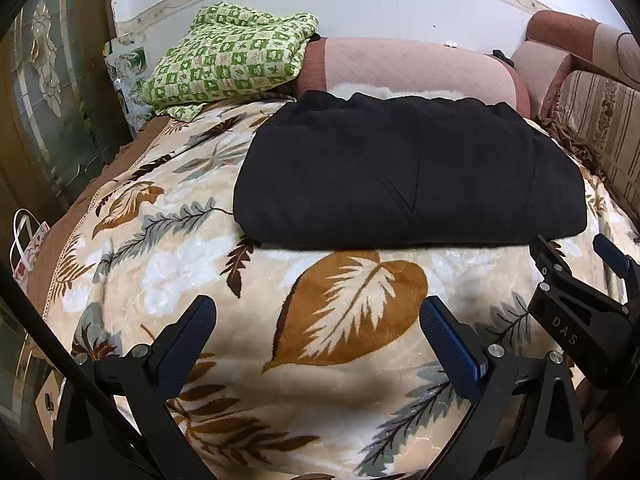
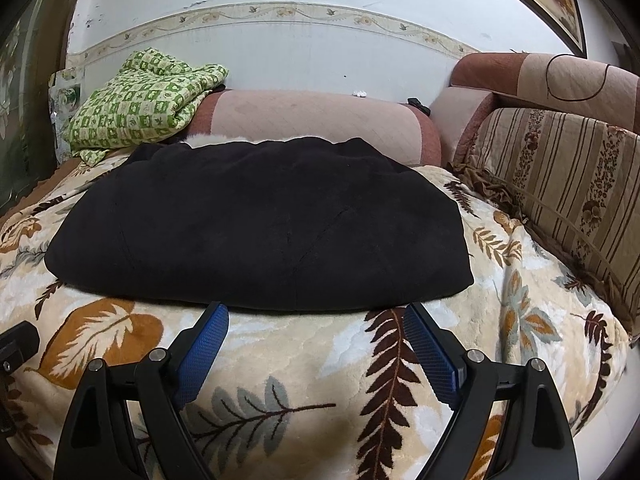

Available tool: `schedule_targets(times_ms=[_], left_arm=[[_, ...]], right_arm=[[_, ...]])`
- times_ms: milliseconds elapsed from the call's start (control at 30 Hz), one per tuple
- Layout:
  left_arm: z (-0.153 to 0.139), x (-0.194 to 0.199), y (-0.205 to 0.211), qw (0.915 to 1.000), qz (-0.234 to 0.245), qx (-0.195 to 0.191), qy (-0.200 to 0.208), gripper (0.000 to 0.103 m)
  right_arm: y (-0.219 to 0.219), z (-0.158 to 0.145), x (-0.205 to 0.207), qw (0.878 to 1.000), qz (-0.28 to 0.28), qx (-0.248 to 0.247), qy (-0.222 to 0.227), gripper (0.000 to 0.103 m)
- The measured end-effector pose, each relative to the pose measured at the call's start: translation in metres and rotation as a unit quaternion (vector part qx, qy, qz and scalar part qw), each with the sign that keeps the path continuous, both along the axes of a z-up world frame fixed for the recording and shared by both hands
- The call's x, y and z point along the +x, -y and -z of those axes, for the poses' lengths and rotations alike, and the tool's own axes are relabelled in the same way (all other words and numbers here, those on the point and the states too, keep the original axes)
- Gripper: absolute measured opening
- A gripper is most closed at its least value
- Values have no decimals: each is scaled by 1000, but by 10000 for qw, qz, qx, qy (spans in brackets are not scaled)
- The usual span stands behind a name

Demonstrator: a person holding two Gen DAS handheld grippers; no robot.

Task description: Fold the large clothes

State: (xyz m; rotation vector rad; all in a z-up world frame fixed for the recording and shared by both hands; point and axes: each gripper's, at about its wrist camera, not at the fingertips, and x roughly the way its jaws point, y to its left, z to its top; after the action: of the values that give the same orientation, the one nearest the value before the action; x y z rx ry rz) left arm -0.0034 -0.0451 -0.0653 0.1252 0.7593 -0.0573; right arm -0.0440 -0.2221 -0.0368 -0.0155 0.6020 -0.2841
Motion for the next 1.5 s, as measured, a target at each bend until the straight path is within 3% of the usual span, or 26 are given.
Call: schedule_targets(times_ms=[433, 733, 1500], left_arm=[[1, -5, 8, 9998, 141, 101, 15, 101], [7, -2, 6, 9993, 237, -188, -234, 101], [12, -4, 10, 9993, 263, -74, -270, 101]], right_arm=[[3, 0, 0, 10000, 26, 31, -5, 92], [2, 1, 0, 10000, 15, -26, -11, 93], [-3, 0, -3, 10000, -46, -74, 5, 94]])
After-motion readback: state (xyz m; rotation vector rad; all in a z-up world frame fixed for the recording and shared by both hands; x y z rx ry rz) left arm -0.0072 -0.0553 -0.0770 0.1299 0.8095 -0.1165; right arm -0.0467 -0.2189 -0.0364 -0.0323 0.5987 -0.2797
